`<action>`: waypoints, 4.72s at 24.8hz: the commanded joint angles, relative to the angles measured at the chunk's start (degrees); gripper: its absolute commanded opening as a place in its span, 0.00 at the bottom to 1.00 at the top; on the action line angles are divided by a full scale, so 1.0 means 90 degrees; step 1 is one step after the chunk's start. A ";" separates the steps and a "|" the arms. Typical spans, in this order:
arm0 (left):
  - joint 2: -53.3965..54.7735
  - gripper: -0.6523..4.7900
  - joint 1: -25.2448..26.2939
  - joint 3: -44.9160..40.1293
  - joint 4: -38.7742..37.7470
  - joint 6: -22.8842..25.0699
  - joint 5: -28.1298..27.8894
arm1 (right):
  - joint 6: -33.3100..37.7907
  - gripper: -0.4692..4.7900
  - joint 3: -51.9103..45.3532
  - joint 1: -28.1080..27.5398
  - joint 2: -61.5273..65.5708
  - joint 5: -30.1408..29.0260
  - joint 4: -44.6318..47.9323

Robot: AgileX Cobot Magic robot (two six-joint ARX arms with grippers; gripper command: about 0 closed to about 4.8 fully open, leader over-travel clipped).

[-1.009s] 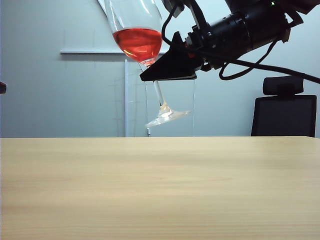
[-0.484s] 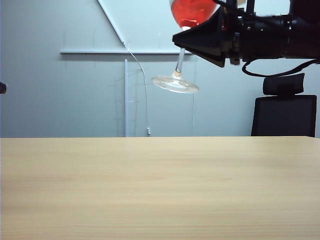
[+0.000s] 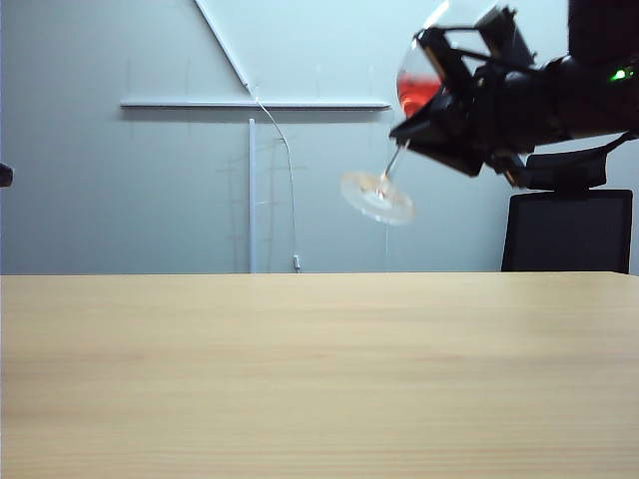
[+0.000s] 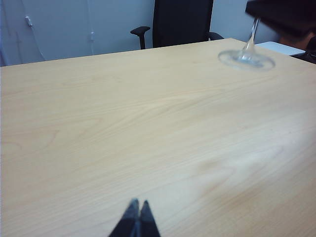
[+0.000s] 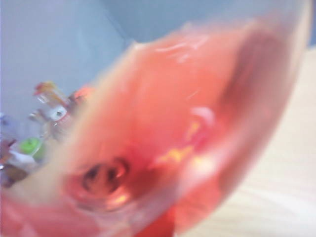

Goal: Gently pick up the goblet, rotate it counterclockwise for two full turns (viewing from above), and then place it back on the table.

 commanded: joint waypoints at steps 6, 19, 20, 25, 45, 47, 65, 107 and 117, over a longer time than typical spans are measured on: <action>0.0010 0.11 0.0005 0.0024 -0.0002 0.0000 0.0002 | -0.0512 0.08 0.0539 0.0457 -0.0049 0.1134 -0.2210; 0.0010 0.11 0.0005 0.0024 -0.0002 0.0000 0.0002 | -0.3249 0.08 0.2042 0.1217 0.0333 -0.0673 -0.4189; 0.0010 0.11 0.0005 0.0024 -0.0002 0.0000 0.0002 | -0.3419 0.08 0.2040 0.1217 0.0333 -0.0976 -0.4192; 0.0010 0.11 0.0005 0.0024 -0.0002 0.0000 0.0002 | -0.4027 0.08 0.2025 0.1202 0.0316 -0.3417 -0.4133; 0.0010 0.11 0.0005 0.0024 -0.0002 0.0000 0.0002 | -0.1047 0.08 0.0316 0.0860 -0.0080 -0.4044 0.0675; 0.0010 0.11 0.0005 0.0024 -0.0002 0.0000 0.0002 | -0.0692 0.08 -0.0136 0.0801 -0.0083 -0.3502 0.1508; 0.0010 0.11 0.0005 0.0024 -0.0002 0.0000 0.0002 | -0.0469 0.08 -0.1161 0.0571 -0.0104 0.0255 0.2424; 0.0010 0.11 0.0005 0.0024 -0.0002 0.0000 0.0002 | -0.4323 0.08 0.0049 0.1525 0.1421 -0.1224 0.0551; 0.0010 0.11 0.0005 0.0024 -0.0002 0.0000 0.0002 | -0.4313 0.08 0.0061 0.1647 0.1819 -0.1175 0.1059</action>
